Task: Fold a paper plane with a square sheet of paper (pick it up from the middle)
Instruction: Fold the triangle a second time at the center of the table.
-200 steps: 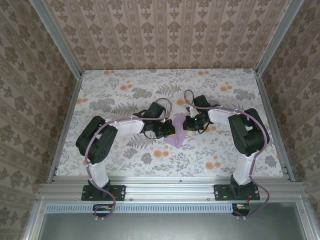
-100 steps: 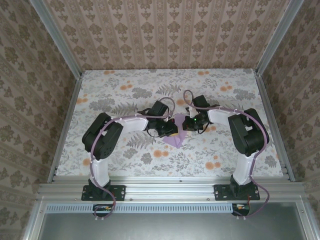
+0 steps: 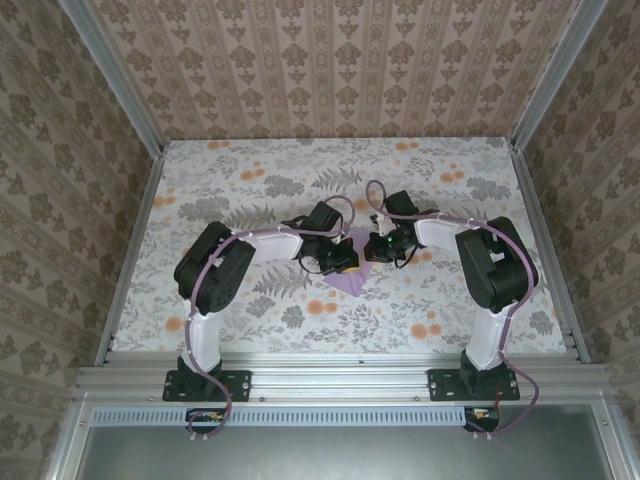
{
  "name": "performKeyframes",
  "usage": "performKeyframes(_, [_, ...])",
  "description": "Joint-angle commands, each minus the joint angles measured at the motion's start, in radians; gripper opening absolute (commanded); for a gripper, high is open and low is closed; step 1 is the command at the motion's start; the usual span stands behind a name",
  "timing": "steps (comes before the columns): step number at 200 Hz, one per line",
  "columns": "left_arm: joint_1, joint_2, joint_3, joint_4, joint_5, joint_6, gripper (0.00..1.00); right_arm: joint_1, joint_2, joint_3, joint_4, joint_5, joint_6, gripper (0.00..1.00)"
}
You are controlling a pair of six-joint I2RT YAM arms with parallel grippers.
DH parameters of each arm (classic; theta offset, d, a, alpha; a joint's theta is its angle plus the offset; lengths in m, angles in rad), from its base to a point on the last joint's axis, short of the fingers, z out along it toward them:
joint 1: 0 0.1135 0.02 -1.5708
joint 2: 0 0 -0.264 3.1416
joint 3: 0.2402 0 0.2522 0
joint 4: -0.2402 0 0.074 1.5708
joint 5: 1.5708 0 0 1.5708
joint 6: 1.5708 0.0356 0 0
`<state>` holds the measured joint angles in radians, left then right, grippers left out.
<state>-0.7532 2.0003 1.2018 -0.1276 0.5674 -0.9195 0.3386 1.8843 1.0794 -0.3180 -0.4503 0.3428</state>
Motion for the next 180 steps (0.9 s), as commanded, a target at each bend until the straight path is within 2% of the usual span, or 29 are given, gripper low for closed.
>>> performKeyframes(1, [-0.006,0.018,0.03,-0.02,-0.008,0.03,0.01,0.011,0.034,0.009,-0.016,-0.002,-0.009,0.08])
performKeyframes(124, [-0.005,0.043,0.033,-0.027,-0.046,0.036,0.02,0.014,0.041,0.007,-0.02,-0.003,-0.014,0.08])
performKeyframes(180, [-0.003,0.024,0.033,-0.087,-0.09,0.072,0.02,0.013,0.039,0.005,-0.022,-0.004,-0.016,0.08])
